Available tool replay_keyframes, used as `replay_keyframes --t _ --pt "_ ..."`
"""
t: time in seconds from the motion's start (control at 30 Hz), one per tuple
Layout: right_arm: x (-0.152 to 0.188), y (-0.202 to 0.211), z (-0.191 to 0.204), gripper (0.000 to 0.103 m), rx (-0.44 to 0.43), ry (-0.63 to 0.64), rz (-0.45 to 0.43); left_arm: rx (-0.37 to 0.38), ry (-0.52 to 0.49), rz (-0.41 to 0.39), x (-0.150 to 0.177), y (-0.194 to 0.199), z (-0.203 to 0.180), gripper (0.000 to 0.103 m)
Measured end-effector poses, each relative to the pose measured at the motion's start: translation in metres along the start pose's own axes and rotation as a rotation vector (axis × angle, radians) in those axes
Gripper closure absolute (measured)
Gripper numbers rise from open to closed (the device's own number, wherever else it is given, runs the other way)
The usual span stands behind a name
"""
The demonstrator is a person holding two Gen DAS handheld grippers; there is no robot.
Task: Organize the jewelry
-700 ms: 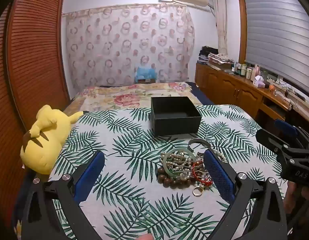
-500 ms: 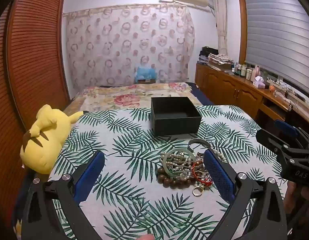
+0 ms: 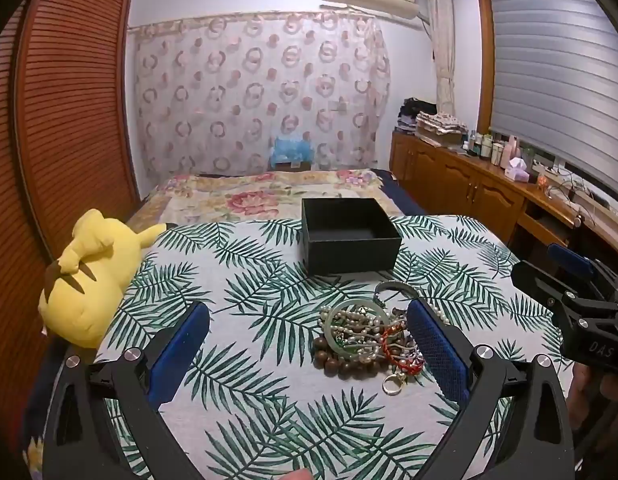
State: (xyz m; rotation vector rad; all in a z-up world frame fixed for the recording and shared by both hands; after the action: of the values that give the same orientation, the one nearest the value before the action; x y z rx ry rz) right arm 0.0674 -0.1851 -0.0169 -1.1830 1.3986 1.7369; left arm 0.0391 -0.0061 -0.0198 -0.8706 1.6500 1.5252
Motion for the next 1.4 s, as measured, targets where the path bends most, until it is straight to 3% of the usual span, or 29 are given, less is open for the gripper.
replay_keyframes --t 1.4 --pt "0.000 0.001 0.001 0.002 -0.001 -0.001 -0.003 0.000 0.008 -0.020 -0.009 0.017 0.009 0.008"
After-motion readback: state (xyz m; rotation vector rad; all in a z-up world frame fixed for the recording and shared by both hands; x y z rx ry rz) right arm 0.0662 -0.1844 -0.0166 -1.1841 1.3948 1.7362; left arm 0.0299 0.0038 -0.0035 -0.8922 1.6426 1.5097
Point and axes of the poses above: each gripper's, at about its wrist camera, not at the fingertips, and y roughly against the way its jaws point, z to its left, x to its underside, the point moved 4 cm from there along -y, roughly the way its jaws point, and after that the axes turned 4 degrees about x, right-handed, at the moved point
